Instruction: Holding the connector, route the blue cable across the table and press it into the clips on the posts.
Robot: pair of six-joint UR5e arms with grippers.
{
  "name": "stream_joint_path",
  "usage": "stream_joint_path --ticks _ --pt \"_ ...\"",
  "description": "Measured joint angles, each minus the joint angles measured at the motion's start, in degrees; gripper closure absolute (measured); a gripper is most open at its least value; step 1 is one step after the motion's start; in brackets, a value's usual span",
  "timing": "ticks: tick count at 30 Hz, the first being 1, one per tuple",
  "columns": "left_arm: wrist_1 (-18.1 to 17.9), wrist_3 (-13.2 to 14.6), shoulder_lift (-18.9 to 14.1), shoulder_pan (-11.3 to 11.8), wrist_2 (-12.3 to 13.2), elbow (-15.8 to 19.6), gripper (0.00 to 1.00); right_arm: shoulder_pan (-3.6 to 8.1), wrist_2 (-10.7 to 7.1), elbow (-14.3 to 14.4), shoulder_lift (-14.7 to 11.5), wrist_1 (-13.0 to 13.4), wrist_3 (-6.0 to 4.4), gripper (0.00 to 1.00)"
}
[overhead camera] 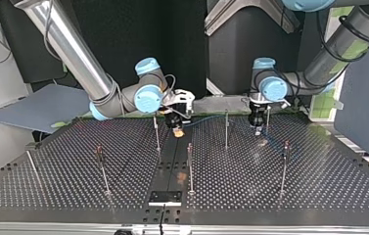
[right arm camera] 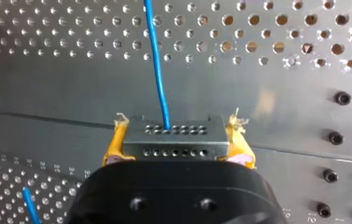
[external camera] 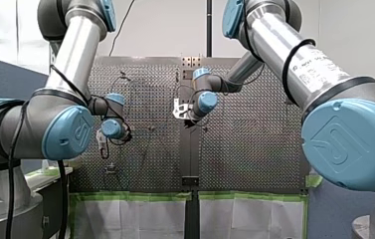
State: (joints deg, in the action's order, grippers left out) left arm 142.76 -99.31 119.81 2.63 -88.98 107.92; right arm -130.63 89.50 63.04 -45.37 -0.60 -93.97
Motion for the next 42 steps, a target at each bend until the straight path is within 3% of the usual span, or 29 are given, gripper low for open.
stream_joint_path --ticks 9,26,34,42 --pt "4.4 3.7 -3.9 -2.9 -1.4 4.0 0.02 -0.46 0.04 0.0 0.0 -0.1 0.0 1.0" --pt "2.7 1.8 -7.5 -11.1 -5.2 5.4 0.02 -0.19 -0.04 0.0 0.0 -0.9 0.07 1.0" --pt "2.6 1.1 -11.0 -12.1 -6.7 8.4 0.02 -0.17 0.02 0.0 0.1 -1.2 0.11 1.0" --pt "2.8 2.0 -14.0 -12.5 -10.5 9.9 0.02 -0.12 0.03 0.0 0.1 -1.5 0.1 1.0"
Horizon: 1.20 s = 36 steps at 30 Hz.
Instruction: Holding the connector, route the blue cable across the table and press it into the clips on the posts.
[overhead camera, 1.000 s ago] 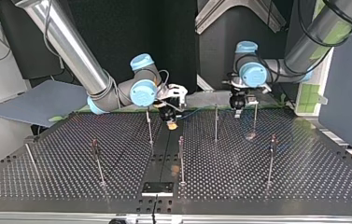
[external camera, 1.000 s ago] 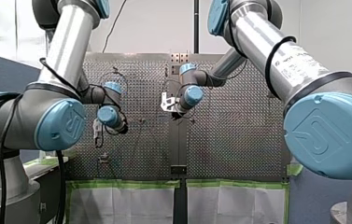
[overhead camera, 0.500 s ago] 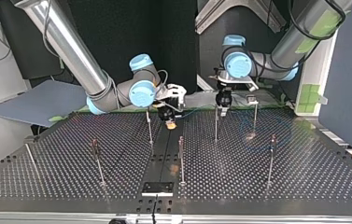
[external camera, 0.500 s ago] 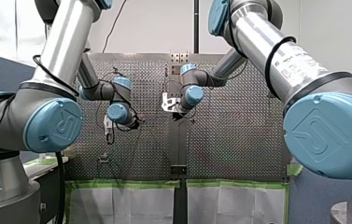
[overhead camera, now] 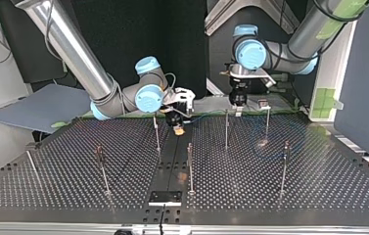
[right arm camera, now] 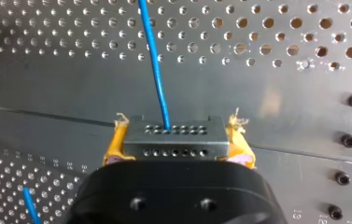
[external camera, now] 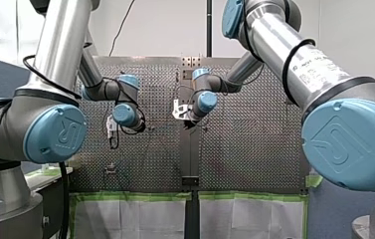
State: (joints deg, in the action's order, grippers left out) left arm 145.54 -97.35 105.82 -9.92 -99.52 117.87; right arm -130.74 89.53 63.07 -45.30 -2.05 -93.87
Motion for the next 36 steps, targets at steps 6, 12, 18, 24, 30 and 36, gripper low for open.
stream_joint_path --ticks 6,12,18,24,30,36 --pt "0.2 0.3 -0.2 -0.3 -1.5 0.4 0.02 0.02 0.01 0.0 0.0 0.0 -0.02 1.0" --pt "-0.6 -0.2 -0.2 -2.7 0.1 1.1 0.02 0.17 0.16 0.0 0.0 0.0 -0.07 1.0" --pt "-1.6 -1.3 -0.2 -5.8 -1.3 0.8 0.02 0.4 0.25 0.0 0.0 0.0 -0.16 1.0" --pt "-2.0 -1.6 0.0 -8.6 -1.4 0.1 0.02 0.53 0.27 0.0 0.0 -0.1 -0.32 1.0" --pt "-2.3 -3.1 2.0 -10.2 -1.5 -2.0 0.02 0.55 0.28 0.0 0.0 -0.1 -0.41 1.0" --pt "-2.7 -5.1 4.8 -9.8 -2.5 -4.9 0.02 0.81 0.22 0.0 0.0 -0.7 -0.5 1.0"
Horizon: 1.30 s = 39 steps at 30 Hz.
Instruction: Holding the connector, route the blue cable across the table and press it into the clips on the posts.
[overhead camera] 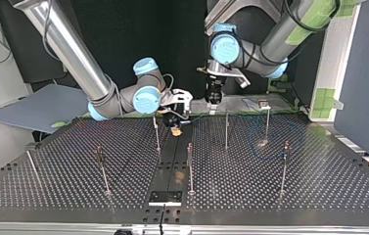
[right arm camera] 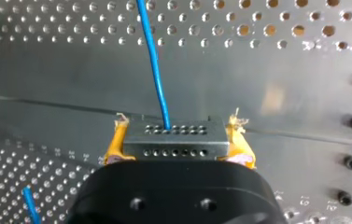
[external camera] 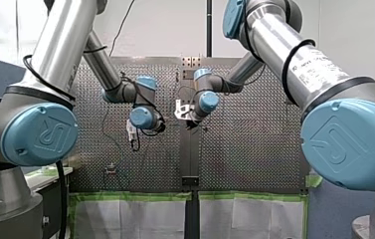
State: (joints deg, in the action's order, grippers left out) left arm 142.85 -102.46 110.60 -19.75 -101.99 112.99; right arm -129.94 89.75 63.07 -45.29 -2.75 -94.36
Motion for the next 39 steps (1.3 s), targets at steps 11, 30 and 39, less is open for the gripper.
stream_joint_path --ticks 11,30,39 --pt "0.3 -3.4 2.2 0.4 1.1 -5.2 0.02 0.74 -0.1 0.0 0.0 -1.1 -0.02 1.0" --pt "2.7 -5.2 4.9 1.0 2.8 -7.9 0.02 0.8 -0.29 0.0 0.0 -1.1 -0.03 1.0" --pt "3.2 -4.8 8.6 0.8 0.7 -10.8 0.02 0.77 -0.29 0.0 0.0 -1.1 -0.04 1.0"
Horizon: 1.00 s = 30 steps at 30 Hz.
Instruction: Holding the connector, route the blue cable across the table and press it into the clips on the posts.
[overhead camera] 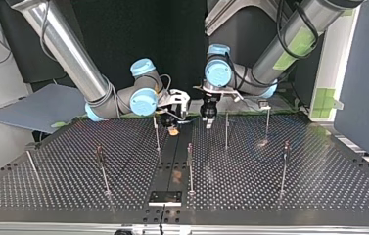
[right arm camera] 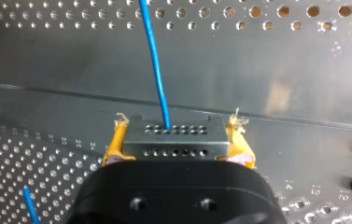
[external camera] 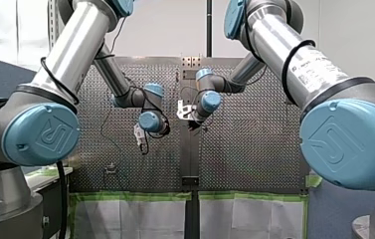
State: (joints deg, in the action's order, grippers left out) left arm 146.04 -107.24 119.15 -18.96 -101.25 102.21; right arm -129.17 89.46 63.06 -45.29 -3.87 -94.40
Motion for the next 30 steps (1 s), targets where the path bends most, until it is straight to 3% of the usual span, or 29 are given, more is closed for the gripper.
stream_joint_path --ticks 5,12,13,14,15,17,18,19,20,22,30 --pt "-1.1 0.8 2.1 -0.3 -1.5 -2.1 0.02 -0.01 0.0 0.0 0.0 0.0 0.01 1.0" --pt "-1.7 1.8 2.6 -0.5 -2.8 -2.9 0.02 0.02 0.0 0.0 0.0 0.0 0.0 1.0" --pt "-1.6 2.1 2.6 -0.5 -3.0 -2.9 0.14 0.02 0.0 0.0 0.0 0.0 0.0 1.0" --pt "-1.4 2.4 2.5 -0.6 -3.2 -2.9 0.33 0.03 0.0 0.0 0.0 0.0 0.0 1.0" --pt "-1.2 2.7 2.5 -0.7 -3.3 -2.9 0.33 0.03 0.0 0.0 0.0 0.0 0.01 1.0" --pt "-0.7 3.4 2.5 -0.9 -3.4 -2.9 0.61 0.01 0.0 0.0 0.0 0.0 0.0 1.0" --pt "-0.6 3.8 2.5 -1.0 -3.5 -2.9 0.61 -0.01 0.0 0.0 0.0 0.0 -0.02 1.0" --pt "-0.5 4.0 2.5 -1.1 -3.5 -2.9 0.82 -0.02 0.0 0.0 0.0 0.0 -0.04 1.0" --pt "-0.4 4.3 2.5 -1.2 -3.5 -2.9 0.95 -0.04 0.0 0.0 0.0 0.0 -0.04 1.0" --pt "-0.3 4.5 2.5 -1.4 -3.5 -2.9 1.0 -0.1 0.0 0.0 0.0 -0.1 -0.03 1.0" --pt "-0.2 4.5 2.3 -1.9 -3.7 -2.9 1.0 -0.21 0.01 0.0 0.0 0.0 -0.01 1.0"
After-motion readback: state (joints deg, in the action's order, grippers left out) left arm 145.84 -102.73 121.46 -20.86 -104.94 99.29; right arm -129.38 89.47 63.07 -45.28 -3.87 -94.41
